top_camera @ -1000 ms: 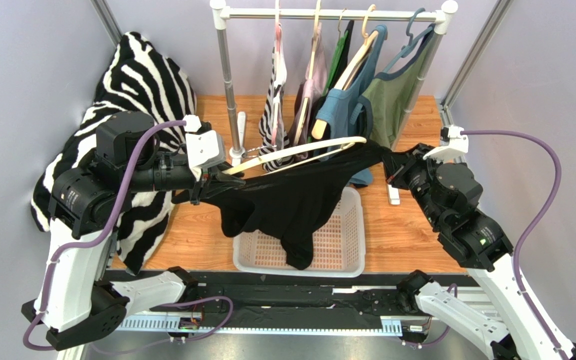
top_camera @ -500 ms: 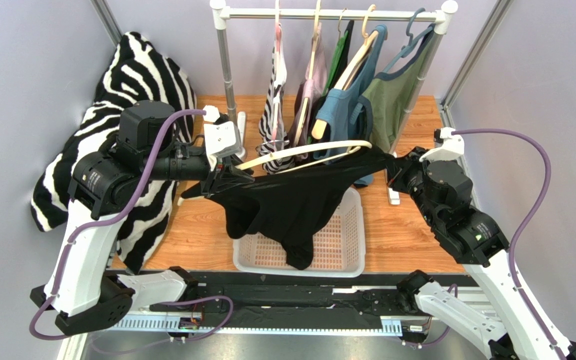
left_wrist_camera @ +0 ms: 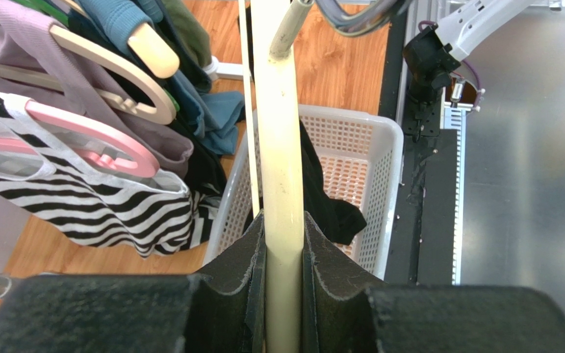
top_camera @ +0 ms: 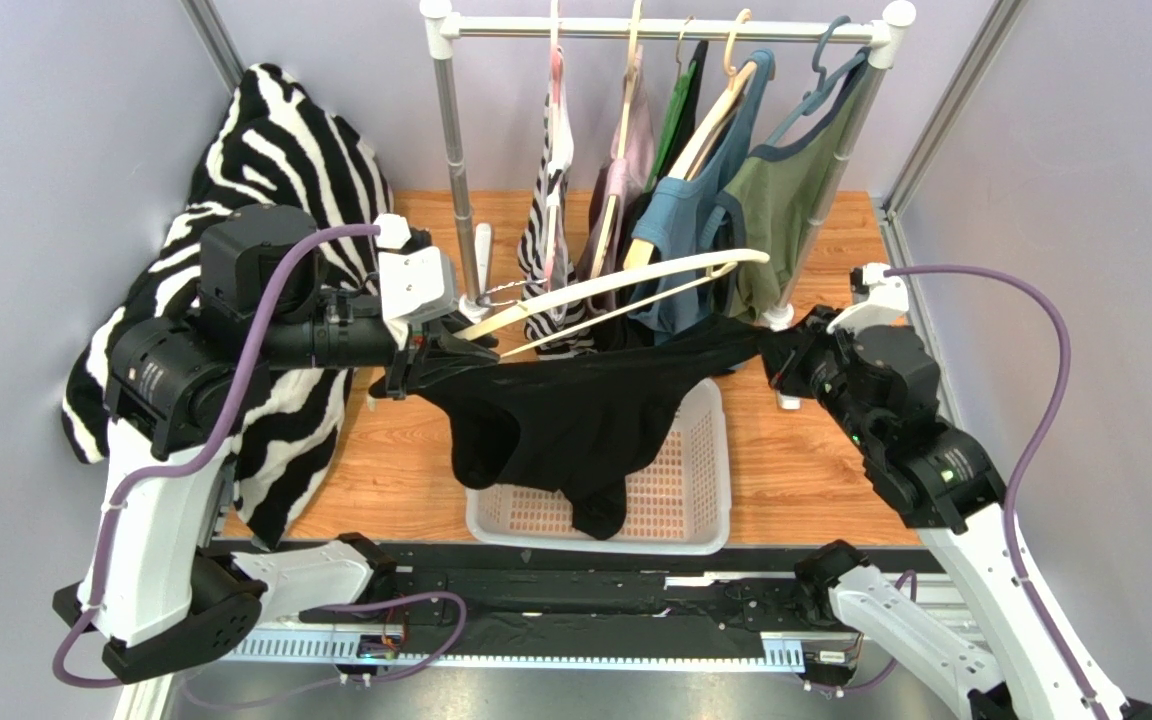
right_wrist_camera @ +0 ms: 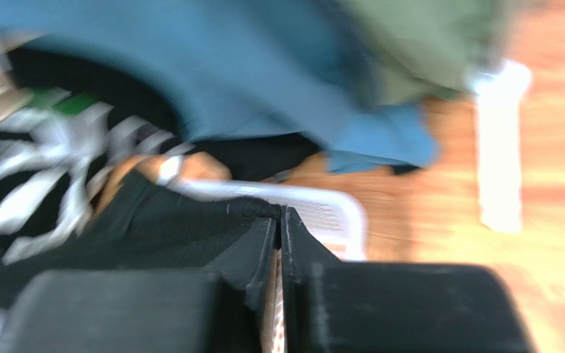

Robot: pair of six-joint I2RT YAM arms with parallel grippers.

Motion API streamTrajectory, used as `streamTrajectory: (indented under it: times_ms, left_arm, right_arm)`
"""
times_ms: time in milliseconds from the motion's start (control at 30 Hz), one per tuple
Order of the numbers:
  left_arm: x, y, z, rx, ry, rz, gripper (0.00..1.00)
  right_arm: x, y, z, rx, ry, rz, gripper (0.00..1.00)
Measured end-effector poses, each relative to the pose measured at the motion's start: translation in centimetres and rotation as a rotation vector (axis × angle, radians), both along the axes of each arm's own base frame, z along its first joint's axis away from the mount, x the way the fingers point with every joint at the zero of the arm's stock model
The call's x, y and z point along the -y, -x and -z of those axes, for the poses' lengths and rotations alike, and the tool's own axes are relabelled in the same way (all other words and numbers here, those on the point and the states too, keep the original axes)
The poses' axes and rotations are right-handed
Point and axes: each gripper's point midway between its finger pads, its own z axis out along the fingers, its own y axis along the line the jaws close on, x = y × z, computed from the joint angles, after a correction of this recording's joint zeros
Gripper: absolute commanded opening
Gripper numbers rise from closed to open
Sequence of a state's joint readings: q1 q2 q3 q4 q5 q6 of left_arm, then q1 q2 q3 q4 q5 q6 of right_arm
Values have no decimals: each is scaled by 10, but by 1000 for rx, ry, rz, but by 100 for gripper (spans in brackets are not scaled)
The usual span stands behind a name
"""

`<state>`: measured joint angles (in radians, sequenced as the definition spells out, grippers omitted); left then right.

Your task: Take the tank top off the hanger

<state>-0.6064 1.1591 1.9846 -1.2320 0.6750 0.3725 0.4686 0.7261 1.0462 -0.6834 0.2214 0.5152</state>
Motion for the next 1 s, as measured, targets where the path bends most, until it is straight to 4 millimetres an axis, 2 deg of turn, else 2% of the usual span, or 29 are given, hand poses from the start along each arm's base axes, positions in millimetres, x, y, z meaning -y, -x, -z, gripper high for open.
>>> streamTrajectory:
  times_ms: [67,133,300,433,567,733,800,867,1000]
  left_arm:
    - [4,-5,5,-18,-14,1,0]
    - [9,-13,12,-40,-35,3,0]
    - [29,-37,37,-103,-107,1,0]
    - [37,-48,49,-123,-148,-6,0]
    - [36,-47,43,-99,-147,-11,0]
    - [33,-38,36,-71,-136,10,0]
    - [34,-33,38,-70,-142,32,0]
    - [36,-28,44,-79,-157,56,0]
    - [38,-14,64,-119,-226,115,0]
  right_arm:
    - [-16,13,-11,55,-8,-136,37]
    - [-28,25,-25,120,-6,-250,53]
    - [-47,53,-50,237,38,-464,64]
    - [-63,68,-50,248,64,-604,70]
    - [-76,78,-50,232,79,-710,73]
    - [-80,88,-71,280,82,-771,68]
    - [-80,94,-88,322,78,-790,68]
    - [-80,104,-113,388,66,-819,66]
    - [-77,120,-154,523,62,-847,63]
